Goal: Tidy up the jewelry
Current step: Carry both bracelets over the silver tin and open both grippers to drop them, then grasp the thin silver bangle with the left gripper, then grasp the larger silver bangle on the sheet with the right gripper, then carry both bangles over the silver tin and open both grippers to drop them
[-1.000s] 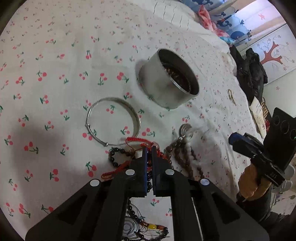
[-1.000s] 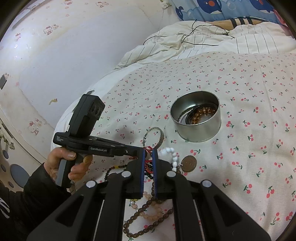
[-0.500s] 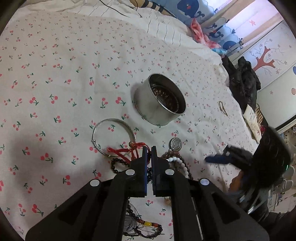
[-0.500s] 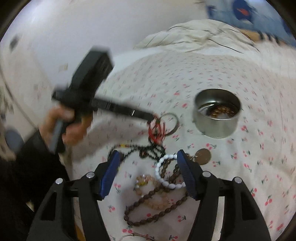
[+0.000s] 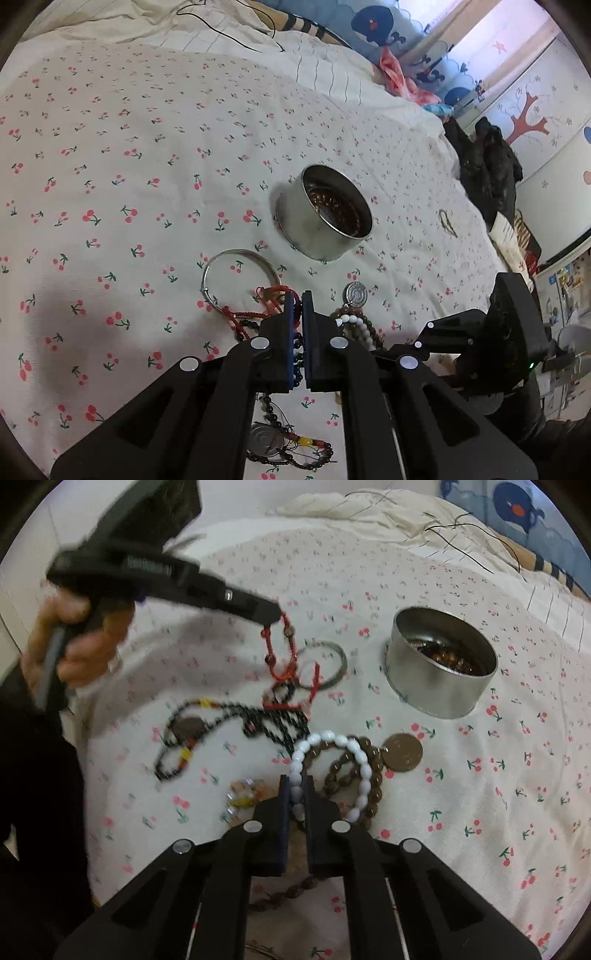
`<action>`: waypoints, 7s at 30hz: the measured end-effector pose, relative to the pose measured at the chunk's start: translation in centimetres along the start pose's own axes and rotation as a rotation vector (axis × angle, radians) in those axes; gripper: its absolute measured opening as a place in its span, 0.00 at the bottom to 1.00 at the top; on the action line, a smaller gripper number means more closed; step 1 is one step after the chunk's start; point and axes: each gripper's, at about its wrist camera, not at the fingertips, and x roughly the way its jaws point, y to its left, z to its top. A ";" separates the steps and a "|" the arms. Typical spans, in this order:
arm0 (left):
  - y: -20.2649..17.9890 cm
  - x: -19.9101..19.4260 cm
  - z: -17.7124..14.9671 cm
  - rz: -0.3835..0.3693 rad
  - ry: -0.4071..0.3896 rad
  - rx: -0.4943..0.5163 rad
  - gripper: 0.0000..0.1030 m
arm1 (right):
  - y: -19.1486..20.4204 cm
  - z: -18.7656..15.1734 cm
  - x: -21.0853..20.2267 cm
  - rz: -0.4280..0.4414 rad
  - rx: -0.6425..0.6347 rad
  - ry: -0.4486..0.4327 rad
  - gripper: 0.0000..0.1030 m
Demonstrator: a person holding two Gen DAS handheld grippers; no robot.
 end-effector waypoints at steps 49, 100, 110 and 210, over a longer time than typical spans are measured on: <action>-0.2 2.9 5.0 0.109 -0.052 -0.088 0.53 | -10.8 5.7 -5.7 0.062 0.443 -0.321 0.53; 1.3 3.8 1.9 0.360 0.019 0.064 0.04 | -0.3 -7.9 -6.1 -0.060 0.173 0.035 0.61; 1.0 2.6 1.9 0.349 -0.005 0.055 0.04 | 2.4 -10.1 -4.8 -0.209 0.052 0.089 0.26; -3.5 -3.7 3.1 0.325 -0.334 0.175 0.06 | -0.7 -6.3 -10.6 -0.218 0.218 -0.384 0.04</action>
